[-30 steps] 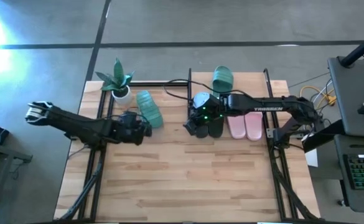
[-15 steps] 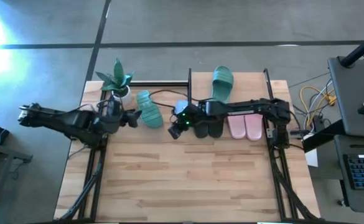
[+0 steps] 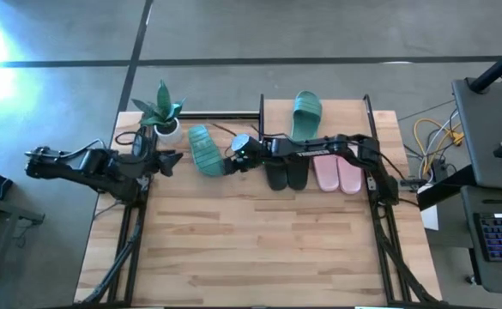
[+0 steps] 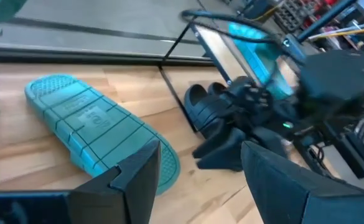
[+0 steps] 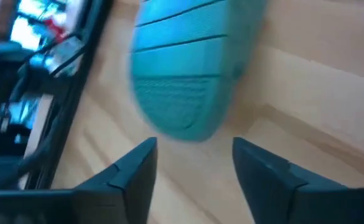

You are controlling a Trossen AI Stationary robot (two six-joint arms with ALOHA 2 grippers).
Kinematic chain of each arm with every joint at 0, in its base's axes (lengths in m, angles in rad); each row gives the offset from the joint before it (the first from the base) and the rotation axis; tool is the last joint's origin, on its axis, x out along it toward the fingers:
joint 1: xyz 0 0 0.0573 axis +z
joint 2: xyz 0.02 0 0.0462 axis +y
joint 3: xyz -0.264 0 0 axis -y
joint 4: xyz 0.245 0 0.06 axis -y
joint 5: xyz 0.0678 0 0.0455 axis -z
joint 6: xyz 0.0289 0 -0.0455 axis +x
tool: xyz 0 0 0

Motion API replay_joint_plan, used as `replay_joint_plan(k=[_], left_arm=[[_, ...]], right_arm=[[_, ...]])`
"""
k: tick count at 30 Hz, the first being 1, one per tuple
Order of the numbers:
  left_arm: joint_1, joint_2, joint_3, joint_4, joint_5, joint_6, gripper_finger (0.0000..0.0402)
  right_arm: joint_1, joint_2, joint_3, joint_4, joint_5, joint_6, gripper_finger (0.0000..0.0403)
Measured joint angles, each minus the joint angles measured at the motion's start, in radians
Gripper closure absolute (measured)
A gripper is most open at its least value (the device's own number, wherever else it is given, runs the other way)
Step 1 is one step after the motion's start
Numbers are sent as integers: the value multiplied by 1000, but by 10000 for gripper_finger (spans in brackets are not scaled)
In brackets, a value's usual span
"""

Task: Pick and place slides into the shelf
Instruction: Put the green slide on the shelf

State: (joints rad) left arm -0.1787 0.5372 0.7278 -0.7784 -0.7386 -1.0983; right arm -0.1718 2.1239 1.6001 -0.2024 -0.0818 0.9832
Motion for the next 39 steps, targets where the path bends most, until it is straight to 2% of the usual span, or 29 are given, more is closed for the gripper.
replay_joint_plan(k=[4,8,13,18,23,32,35,39], left_arm=[[0,-20,-3,-6,1,43,192],[0,-44,-4,-29,-1,68,192],[0,-74,-12,-28,1,69,192],[0,-102,-15,-31,1,87,192],[0,-119,-15,-35,1,88,192],[0,-110,-15,-45,1,90,192],[0,-102,-15,-44,1,90,192],[0,-96,-15,-42,0,90,192]], right_arm=[[-2,42,0,27,5,95,174],[0,80,0,99,5,149,154],[-5,120,0,212,19,200,150],[-6,121,0,226,106,213,157],[-5,121,0,226,110,203,203],[-3,121,0,202,123,123,368],[15,100,2,194,195,46,377],[55,68,76,94,319,-181,379]])
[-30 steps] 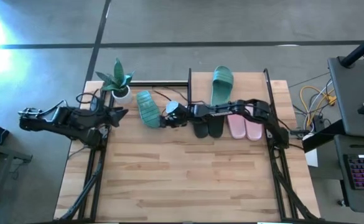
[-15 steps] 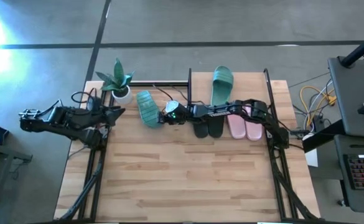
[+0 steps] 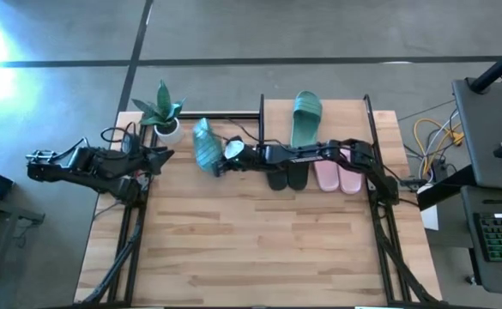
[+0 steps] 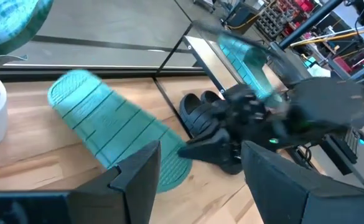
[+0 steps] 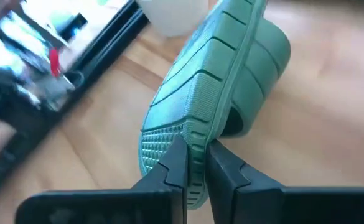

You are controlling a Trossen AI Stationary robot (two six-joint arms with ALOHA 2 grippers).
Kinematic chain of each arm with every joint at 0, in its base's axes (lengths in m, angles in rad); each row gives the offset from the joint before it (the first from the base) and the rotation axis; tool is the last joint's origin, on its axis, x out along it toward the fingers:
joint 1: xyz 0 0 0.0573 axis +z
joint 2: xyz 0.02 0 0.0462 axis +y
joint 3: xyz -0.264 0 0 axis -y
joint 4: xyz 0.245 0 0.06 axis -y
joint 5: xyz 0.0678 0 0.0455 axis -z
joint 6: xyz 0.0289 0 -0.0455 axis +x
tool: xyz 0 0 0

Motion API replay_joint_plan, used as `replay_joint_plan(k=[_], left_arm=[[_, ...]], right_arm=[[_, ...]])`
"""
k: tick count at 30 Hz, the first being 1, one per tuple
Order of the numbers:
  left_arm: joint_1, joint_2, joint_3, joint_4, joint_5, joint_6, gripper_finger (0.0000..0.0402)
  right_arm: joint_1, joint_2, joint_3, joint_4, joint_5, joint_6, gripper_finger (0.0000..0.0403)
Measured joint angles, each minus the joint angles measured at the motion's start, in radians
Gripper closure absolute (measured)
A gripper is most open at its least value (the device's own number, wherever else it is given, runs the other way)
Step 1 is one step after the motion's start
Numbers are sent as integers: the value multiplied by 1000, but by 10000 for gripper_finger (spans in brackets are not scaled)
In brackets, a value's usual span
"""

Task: Pick and place slides into the shelf
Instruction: Put the green slide on the shelf

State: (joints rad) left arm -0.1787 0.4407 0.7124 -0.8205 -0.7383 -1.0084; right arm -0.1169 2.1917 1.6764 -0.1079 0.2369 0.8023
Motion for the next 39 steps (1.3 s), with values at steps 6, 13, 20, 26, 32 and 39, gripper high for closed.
replay_joint_plan(k=[6,13,20,26,32,39], left_arm=[[0,3,0,2,-27,0,192],[0,2,0,10,-57,-3,192],[0,11,0,61,-62,-5,192],[0,49,0,110,-55,-5,192],[0,104,0,140,-51,-5,192],[2,167,0,155,51,-5,192]], right_arm=[[70,-8,186,-278,136,-595,376],[110,-8,306,-649,241,-1098,372],[146,-8,258,-751,510,-1313,371],[193,-9,163,-822,381,-1458,364],[234,-14,151,-892,247,-1262,307],[252,-14,204,-906,171,-1010,216]])
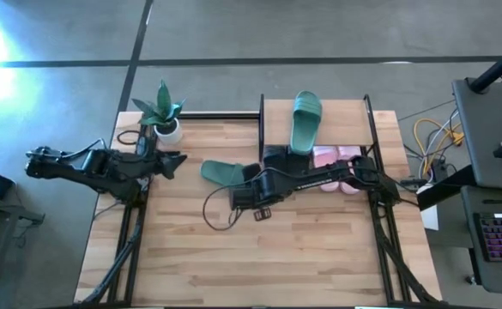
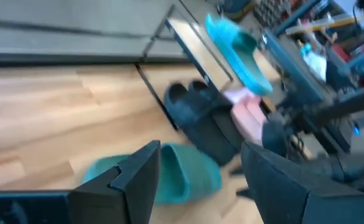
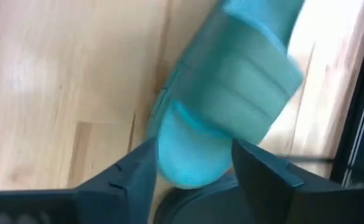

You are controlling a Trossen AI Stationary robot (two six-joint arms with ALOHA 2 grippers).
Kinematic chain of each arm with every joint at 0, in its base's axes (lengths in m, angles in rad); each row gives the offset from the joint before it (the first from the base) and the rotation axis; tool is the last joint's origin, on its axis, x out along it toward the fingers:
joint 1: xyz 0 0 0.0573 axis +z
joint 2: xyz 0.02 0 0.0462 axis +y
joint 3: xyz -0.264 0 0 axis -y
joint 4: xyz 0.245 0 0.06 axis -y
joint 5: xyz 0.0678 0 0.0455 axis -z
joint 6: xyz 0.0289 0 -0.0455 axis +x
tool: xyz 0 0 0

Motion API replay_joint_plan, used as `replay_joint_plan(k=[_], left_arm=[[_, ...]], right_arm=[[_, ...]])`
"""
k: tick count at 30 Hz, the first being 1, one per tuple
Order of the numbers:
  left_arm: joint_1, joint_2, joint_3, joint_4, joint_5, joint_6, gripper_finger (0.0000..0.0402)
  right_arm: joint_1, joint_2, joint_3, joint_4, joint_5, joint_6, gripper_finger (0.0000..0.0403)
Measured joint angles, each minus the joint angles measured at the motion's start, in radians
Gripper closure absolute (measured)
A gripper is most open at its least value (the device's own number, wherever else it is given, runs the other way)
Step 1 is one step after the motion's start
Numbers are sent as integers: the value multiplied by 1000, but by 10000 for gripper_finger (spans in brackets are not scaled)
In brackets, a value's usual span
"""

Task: Pick and place slides into the shelf
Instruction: Put the green slide on the shelf

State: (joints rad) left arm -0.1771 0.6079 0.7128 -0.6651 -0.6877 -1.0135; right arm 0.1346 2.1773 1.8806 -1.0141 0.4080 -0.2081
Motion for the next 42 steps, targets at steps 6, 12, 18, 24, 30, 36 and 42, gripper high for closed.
replay_joint_plan(k=[6,12,18,24,30,36,42], left_arm=[[1,139,0,42,138,3,192],[42,219,-31,125,317,27,211],[143,254,-188,535,483,0,270],[213,383,-282,799,567,-27,287],[243,597,-280,971,606,-27,288],[290,780,-223,1041,605,3,288],[311,831,-182,1047,630,4,288]], right_arm=[[-2,-49,30,-35,-17,208,173],[-12,-228,24,-108,-238,567,168],[3,-447,7,-90,-208,827,168],[38,-657,-13,-143,17,956,168],[94,-822,-85,-291,188,1162,168],[145,-906,-225,-307,216,1330,168],[191,-913,-331,-301,214,1442,168]])
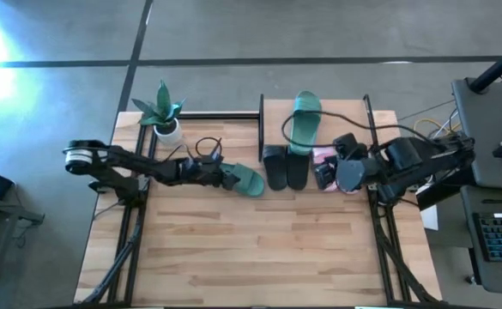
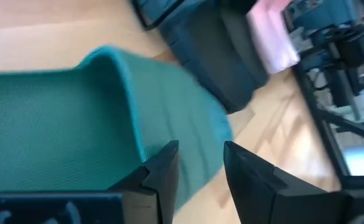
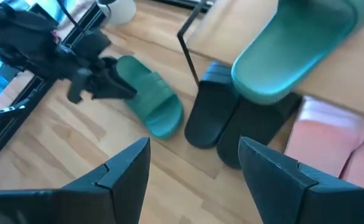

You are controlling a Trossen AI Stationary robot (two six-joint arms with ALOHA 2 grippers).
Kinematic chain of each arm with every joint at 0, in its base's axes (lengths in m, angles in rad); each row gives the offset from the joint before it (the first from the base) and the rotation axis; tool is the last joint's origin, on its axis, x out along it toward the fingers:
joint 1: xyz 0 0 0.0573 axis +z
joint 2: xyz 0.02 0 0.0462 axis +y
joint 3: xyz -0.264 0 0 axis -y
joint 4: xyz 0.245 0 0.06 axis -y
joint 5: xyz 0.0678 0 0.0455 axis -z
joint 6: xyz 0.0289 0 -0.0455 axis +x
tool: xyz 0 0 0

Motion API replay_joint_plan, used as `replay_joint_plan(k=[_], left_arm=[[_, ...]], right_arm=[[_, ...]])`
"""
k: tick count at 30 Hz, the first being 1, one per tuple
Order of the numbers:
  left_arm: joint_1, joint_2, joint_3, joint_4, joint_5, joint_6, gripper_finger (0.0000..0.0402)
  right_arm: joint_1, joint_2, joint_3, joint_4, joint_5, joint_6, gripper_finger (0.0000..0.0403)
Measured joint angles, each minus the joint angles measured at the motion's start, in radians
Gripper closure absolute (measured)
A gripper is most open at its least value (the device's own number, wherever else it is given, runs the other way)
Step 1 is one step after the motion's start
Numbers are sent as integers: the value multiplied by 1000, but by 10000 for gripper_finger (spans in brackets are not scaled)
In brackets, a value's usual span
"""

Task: Pick and place slides into the shelf
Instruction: Put the green slide on the shelf

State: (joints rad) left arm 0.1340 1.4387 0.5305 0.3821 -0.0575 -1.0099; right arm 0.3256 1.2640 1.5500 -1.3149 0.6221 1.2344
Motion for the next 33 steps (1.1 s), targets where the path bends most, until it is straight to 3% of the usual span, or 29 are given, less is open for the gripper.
replay_joint_plan(k=[5,10,15,19,27,30,33], left_arm=[[3,-119,9,-80,3,28,282],[65,-213,2,-344,1,55,217],[109,-194,2,-276,147,48,146],[116,-119,12,-224,169,50,131],[122,68,72,-123,258,56,143],[122,128,102,-48,281,89,183],[122,160,141,-60,289,108,251]], right_arm=[[24,1,-23,2,-3,53,167],[15,-1,-23,4,12,34,167],[-16,-7,-24,4,17,-2,167],[-39,-14,-24,7,16,-20,167],[-45,-27,-24,10,17,-21,167],[-45,-27,-24,10,17,-20,168],[-45,-27,-25,10,16,-5,168]])
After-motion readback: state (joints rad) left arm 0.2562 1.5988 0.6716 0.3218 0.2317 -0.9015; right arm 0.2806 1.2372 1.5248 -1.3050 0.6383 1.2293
